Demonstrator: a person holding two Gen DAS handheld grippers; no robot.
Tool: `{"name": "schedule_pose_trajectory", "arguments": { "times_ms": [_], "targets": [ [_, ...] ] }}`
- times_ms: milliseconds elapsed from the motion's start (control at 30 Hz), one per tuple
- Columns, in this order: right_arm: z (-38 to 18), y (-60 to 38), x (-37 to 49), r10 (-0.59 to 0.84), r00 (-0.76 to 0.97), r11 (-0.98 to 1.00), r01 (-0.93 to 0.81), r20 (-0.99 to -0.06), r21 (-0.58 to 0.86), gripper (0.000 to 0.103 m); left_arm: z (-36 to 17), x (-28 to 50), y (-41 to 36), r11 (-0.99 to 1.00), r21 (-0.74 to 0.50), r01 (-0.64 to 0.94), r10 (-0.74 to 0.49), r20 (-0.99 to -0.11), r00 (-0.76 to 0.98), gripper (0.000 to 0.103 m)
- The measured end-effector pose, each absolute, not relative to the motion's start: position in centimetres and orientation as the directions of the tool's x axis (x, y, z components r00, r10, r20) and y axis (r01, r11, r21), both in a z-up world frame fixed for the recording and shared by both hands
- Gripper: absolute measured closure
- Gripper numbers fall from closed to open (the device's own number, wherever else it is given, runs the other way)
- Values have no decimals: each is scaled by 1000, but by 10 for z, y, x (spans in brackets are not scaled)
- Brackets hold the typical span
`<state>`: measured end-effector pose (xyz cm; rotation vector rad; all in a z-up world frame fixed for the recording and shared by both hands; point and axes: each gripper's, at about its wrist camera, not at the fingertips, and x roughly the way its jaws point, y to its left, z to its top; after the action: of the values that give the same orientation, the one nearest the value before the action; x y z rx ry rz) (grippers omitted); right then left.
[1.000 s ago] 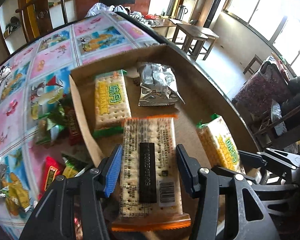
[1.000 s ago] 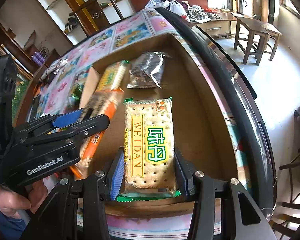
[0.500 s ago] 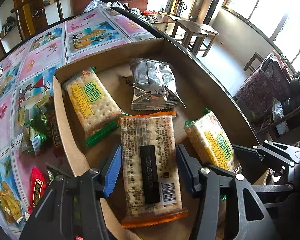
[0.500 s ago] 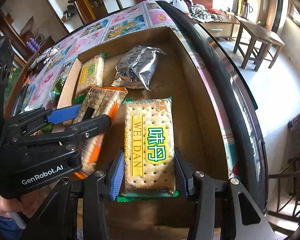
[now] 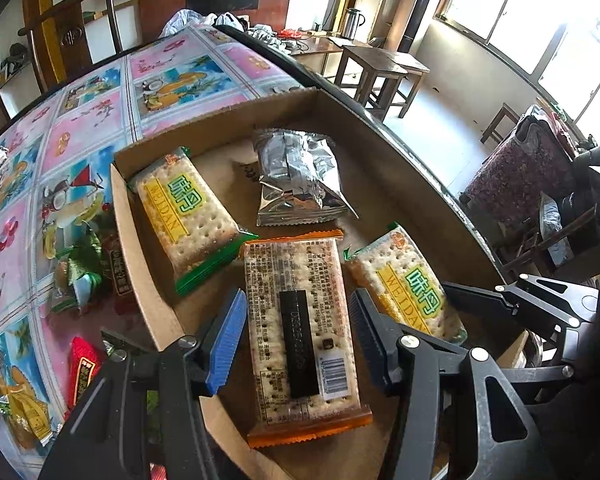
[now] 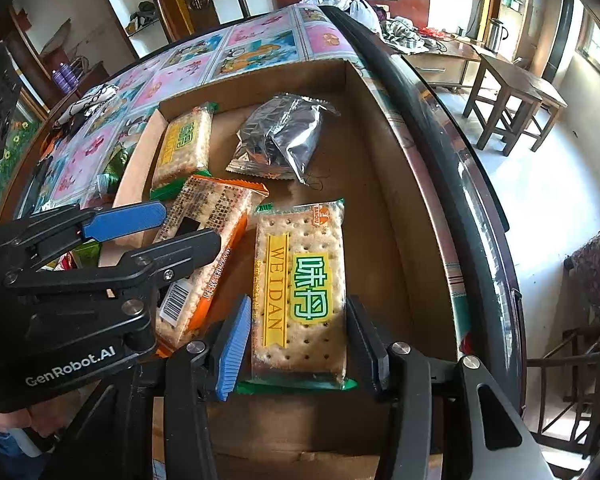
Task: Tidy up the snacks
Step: 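Lower both cracker packs into the box and open both tools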
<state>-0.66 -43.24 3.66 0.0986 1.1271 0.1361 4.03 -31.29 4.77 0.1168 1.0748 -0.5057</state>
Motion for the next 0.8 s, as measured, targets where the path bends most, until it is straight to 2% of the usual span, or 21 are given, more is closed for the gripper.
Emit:
{"name": "schedule_pose_trajectory", "arguments": {
  "times_ms": [400, 800],
  "targets": [
    [61, -422, -18, 159, 501, 986, -32, -851, 165, 51, 73, 26, -280, 892, -155, 426, -348, -835, 426, 49],
    [82, -364, -20, 212, 533, 977, -133, -819, 166, 51, 100, 11, -202, 936, -146, 321, -302, -803, 515, 48]
  ]
}}
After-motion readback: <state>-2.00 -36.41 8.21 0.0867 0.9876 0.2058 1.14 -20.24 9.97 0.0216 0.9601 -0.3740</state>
